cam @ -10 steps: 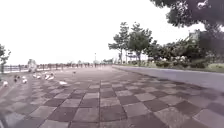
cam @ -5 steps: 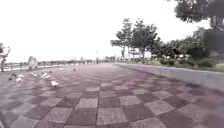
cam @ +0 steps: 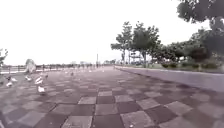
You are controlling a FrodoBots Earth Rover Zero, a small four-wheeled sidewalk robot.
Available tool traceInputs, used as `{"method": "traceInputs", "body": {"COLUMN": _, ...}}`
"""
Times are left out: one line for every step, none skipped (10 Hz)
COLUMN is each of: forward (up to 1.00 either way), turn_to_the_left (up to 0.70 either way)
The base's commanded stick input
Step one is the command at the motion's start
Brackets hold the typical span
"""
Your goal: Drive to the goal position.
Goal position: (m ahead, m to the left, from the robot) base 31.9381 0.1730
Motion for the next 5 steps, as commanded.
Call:
{"method": "traceInputs", "body": {"forward": 1.0, "turn_to_the_left": 0.05}}
{"method": "traceInputs", "body": {"forward": 1.0, "turn_to_the_left": 0.0}}
{"method": "traceInputs", "body": {"forward": 1.0, "turn_to_the_left": 0.0}}
{"method": "traceInputs", "body": {"forward": 1.0, "turn_to_the_left": 0.0}}
{"method": "traceInputs", "body": {"forward": 1.0, "turn_to_the_left": 0.0}}
